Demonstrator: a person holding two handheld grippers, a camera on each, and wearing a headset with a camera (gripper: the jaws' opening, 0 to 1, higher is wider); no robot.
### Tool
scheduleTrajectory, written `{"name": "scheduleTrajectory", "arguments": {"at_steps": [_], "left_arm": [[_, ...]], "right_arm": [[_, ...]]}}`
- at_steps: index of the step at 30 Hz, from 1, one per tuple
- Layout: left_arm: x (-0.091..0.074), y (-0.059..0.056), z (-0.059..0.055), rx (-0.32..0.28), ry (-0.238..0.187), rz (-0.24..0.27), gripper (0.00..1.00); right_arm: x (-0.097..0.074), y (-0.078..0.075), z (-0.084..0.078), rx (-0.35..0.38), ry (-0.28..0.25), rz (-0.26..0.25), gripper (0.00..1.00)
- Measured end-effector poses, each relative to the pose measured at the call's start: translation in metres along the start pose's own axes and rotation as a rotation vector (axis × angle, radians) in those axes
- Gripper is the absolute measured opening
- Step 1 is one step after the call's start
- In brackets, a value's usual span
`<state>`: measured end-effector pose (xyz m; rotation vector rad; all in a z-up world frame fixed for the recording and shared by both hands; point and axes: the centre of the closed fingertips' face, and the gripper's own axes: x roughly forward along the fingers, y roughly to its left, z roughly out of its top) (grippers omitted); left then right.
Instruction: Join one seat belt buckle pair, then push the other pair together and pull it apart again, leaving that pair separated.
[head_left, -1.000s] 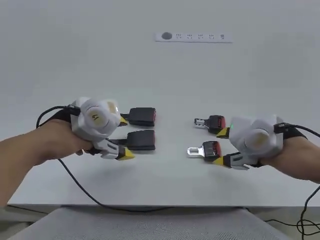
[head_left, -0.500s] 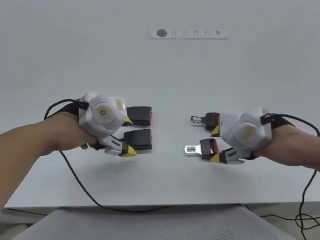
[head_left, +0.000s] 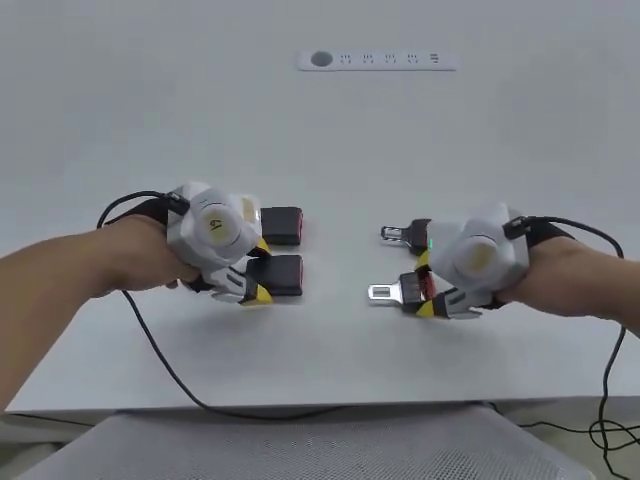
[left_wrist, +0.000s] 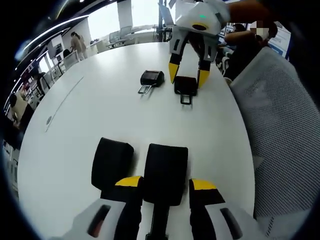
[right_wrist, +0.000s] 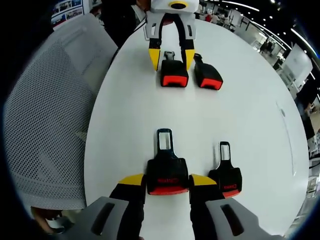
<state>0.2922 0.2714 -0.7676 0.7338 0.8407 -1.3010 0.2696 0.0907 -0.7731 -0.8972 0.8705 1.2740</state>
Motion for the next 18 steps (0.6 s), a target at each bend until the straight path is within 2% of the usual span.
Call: {"name": "scheduleTrajectory", "arguments": {"at_steps": [3, 4, 5, 6, 7, 11, 14, 16, 18], "left_arm": [[0.0038, 0.0015, -0.0046, 0.028, 0.020, 0.012, 0.36], [0.0031, 0.0023, -0.0084, 0.076, 0.053, 0.023, 0.35], [0.0048, 0.0017, -0.0106, 0.104, 0.067, 0.026, 0.35], [0.0059, -0.0016, -0.0064, 0.082, 0.036, 0.014, 0.34], [0.0051, -0.0021, -0.0082, 0.087, 0.049, 0.008, 0.33], [0.0060, -0.0019, -0.0088, 0.092, 0.038, 0.008, 0.33], [0.0063, -0.0030, -0.0077, 0.099, 0.038, 0.010, 0.33], [0.0064, -0.0042, -0.0067, 0.110, 0.044, 0.010, 0.33], [0.0067, -0.0045, -0.0065, 0.122, 0.050, 0.010, 0.33]], "right_arm": [[0.0001, -0.0016, 0.0000, 0.015, -0.002, -0.007, 0.31], [0.0004, -0.0027, -0.0003, 0.020, -0.003, -0.009, 0.31], [0.0006, -0.0034, -0.0004, 0.025, -0.003, -0.007, 0.31], [0.0008, -0.0036, -0.0008, 0.026, -0.003, -0.007, 0.31], [0.0011, -0.0034, -0.0010, 0.027, -0.003, -0.006, 0.31], [0.0024, -0.0024, -0.0011, 0.016, 0.000, 0.000, 0.31], [0.0081, -0.0011, -0.0058, -0.024, 0.015, -0.009, 0.32], [0.0072, -0.0023, -0.0051, -0.003, 0.013, -0.006, 0.32], [0.0079, -0.0025, -0.0051, -0.013, 0.012, -0.005, 0.32]]}}
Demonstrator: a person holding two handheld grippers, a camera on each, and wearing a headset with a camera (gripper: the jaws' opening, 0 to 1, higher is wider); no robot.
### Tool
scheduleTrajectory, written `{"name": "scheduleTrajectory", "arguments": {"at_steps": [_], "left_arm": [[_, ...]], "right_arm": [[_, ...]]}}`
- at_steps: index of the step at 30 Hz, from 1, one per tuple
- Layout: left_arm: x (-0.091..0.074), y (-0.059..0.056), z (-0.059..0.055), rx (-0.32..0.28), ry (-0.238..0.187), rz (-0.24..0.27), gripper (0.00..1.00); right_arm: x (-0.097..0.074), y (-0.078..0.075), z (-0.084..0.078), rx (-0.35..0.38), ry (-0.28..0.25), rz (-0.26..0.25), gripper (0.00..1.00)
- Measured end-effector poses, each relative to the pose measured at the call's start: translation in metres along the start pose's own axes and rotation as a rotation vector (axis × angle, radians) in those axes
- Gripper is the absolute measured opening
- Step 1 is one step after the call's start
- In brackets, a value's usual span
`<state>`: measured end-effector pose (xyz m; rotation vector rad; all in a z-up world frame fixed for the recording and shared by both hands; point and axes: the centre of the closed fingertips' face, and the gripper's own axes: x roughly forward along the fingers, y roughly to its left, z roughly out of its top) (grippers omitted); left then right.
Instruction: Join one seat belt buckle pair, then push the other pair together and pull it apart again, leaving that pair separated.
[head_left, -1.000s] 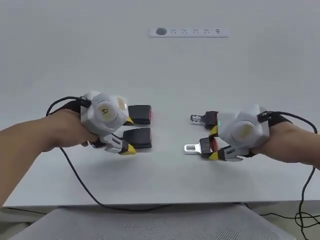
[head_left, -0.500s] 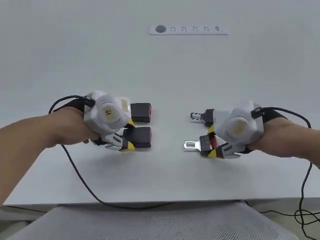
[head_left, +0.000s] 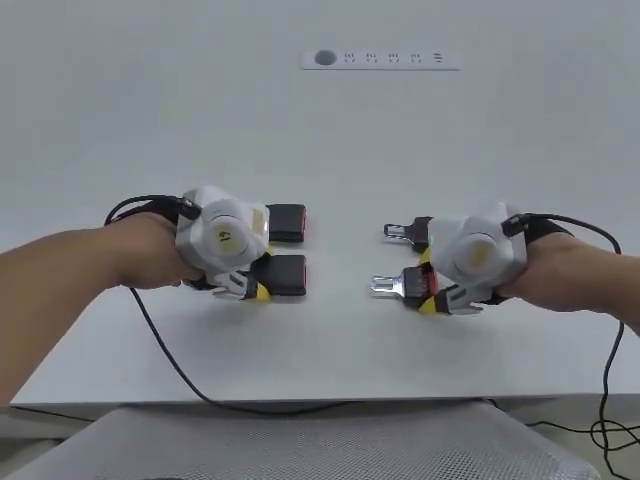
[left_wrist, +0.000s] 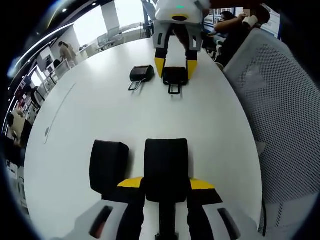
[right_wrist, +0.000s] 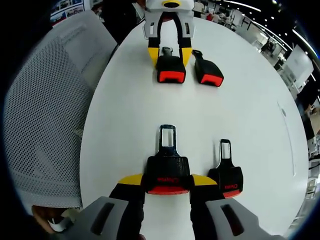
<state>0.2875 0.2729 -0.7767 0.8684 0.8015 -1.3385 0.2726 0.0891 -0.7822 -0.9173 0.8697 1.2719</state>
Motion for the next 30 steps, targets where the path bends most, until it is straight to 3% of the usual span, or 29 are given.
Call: {"name": "scheduleTrajectory", "arguments": {"at_steps": [3, 7, 15, 30], "left_arm": [[-0.0003, 0.0008, -0.0007, -0.001, 0.003, 0.000, 0.33], [-0.0004, 0.0003, -0.0004, -0.005, -0.001, 0.002, 0.33], [0.0004, 0.0006, -0.0019, -0.012, -0.010, 0.004, 0.33], [0.0009, 0.0005, -0.0014, -0.012, -0.014, 0.007, 0.33]], "right_arm": [[0.0004, -0.0019, -0.0012, 0.022, -0.018, 0.010, 0.32], [0.0031, -0.0032, -0.0021, 0.104, -0.062, 0.034, 0.32], [0.0019, -0.0004, 0.0006, 0.087, -0.068, 0.033, 0.32], [0.0039, -0.0025, 0.0034, 0.056, -0.033, 0.046, 0.32]]}}
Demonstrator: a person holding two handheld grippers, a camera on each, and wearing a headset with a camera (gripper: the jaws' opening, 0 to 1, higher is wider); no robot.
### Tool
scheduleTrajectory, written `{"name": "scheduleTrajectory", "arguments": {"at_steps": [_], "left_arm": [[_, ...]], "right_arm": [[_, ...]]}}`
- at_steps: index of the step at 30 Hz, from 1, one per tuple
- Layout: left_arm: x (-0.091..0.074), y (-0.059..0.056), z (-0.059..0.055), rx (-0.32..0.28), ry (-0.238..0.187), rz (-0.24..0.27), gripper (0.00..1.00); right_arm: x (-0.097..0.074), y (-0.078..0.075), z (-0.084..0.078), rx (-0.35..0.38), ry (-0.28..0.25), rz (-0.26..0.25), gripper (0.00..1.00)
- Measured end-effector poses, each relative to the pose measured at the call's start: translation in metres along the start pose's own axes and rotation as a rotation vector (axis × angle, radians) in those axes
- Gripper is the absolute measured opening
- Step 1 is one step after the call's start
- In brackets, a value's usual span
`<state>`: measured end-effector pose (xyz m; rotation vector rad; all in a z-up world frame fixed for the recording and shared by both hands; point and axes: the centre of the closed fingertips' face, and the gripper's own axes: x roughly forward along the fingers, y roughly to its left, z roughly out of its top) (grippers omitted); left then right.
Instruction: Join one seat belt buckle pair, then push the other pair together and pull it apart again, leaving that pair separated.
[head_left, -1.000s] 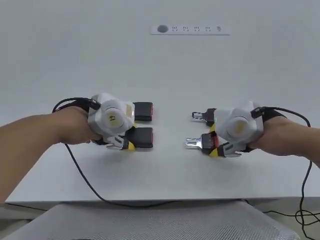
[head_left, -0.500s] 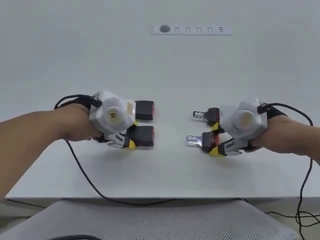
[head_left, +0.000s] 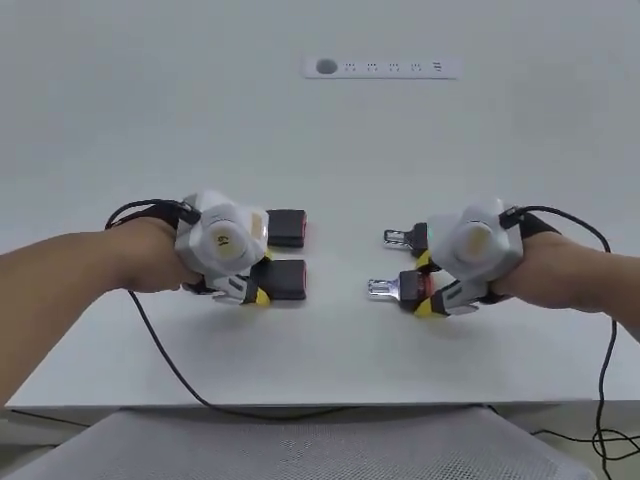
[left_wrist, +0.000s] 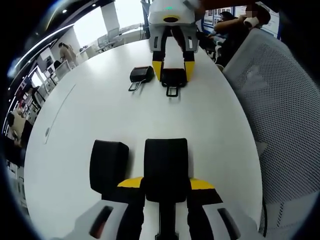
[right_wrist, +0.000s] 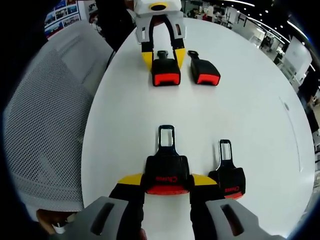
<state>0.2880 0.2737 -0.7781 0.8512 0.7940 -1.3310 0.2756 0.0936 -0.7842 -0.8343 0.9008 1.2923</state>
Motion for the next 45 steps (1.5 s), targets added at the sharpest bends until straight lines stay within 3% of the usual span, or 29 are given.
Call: {"name": "scheduleTrajectory", "arguments": {"at_steps": [9, 17, 25, 45], "left_arm": [[0.001, 0.000, 0.001, 0.006, 0.007, -0.004, 0.33], [0.001, 0.000, 0.000, 0.000, 0.005, -0.003, 0.33], [0.001, 0.001, -0.001, -0.011, 0.017, -0.003, 0.33], [0.000, 0.001, -0.001, -0.013, 0.042, -0.013, 0.33]], "right_arm": [[0.005, -0.002, 0.015, -0.023, 0.000, -0.008, 0.32], [0.016, 0.005, 0.043, -0.037, -0.032, -0.003, 0.32], [0.025, 0.000, 0.065, -0.048, -0.057, -0.012, 0.32], [0.035, 0.000, 0.093, -0.082, -0.091, -0.021, 0.31]]}}
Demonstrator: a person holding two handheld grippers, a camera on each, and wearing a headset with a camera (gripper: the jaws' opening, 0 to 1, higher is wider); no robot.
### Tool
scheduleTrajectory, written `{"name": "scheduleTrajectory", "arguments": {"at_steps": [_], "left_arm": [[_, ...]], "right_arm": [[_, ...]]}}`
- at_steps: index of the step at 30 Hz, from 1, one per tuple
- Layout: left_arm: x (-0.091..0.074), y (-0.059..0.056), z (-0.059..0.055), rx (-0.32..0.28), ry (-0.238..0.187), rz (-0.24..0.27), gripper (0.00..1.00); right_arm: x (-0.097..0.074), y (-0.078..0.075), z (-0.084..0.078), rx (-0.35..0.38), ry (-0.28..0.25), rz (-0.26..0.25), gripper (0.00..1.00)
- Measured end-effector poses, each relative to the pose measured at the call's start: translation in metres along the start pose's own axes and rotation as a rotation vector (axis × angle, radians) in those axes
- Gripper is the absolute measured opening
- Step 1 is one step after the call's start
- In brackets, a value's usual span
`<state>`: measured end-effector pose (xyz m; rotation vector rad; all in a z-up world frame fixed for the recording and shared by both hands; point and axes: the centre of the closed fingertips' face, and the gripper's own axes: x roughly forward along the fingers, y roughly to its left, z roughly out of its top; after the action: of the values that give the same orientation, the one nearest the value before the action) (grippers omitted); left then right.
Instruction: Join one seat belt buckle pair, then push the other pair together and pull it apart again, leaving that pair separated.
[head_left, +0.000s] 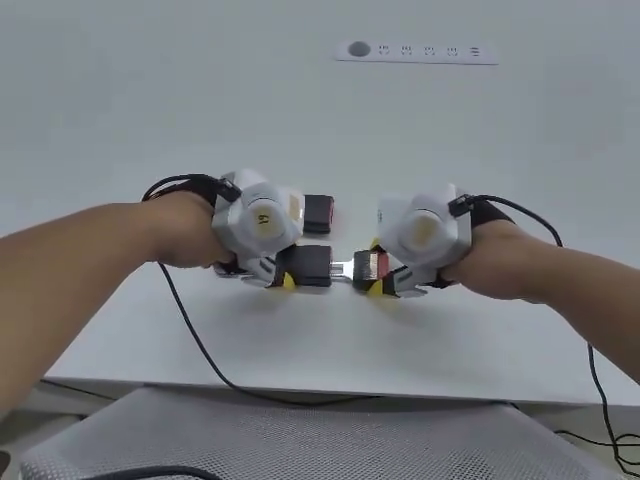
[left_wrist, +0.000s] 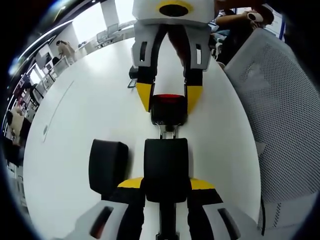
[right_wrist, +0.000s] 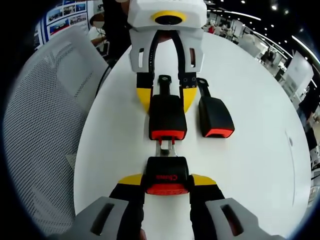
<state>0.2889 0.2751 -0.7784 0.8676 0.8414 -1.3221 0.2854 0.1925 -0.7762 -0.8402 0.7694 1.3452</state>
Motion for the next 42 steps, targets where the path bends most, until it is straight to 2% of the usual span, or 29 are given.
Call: {"name": "scheduleTrajectory", "arguments": {"at_steps": [7, 14, 19, 25, 30, 33, 34, 36, 42], "left_arm": [[-0.001, 0.000, 0.000, -0.004, -0.018, -0.002, 0.33], [0.000, 0.001, 0.002, 0.012, 0.002, -0.017, 0.32], [0.000, 0.000, 0.002, 0.009, 0.000, -0.012, 0.32], [0.000, 0.000, 0.000, -0.009, -0.009, -0.006, 0.32], [0.002, 0.001, -0.001, 0.012, -0.001, -0.019, 0.32], [0.003, 0.003, -0.001, 0.014, -0.016, -0.017, 0.32], [0.004, 0.001, 0.000, 0.018, -0.023, -0.017, 0.32], [0.003, 0.000, 0.001, 0.014, -0.028, -0.015, 0.31], [0.004, -0.001, 0.001, 0.015, -0.023, -0.018, 0.32]], "right_arm": [[0.002, -0.001, 0.001, 0.017, -0.012, 0.007, 0.31], [0.006, -0.004, 0.004, 0.018, -0.004, 0.006, 0.30], [0.006, -0.003, 0.005, 0.030, -0.009, 0.012, 0.29], [0.011, -0.001, 0.014, 0.048, -0.034, 0.013, 0.29], [0.014, -0.003, 0.020, 0.040, -0.040, 0.014, 0.29], [0.015, -0.001, 0.022, 0.042, -0.045, 0.019, 0.29], [0.013, -0.002, 0.019, 0.007, -0.024, 0.019, 0.29], [0.013, -0.001, 0.020, 0.048, -0.045, 0.013, 0.29], [0.013, -0.001, 0.021, 0.043, -0.042, 0.014, 0.29]]}}
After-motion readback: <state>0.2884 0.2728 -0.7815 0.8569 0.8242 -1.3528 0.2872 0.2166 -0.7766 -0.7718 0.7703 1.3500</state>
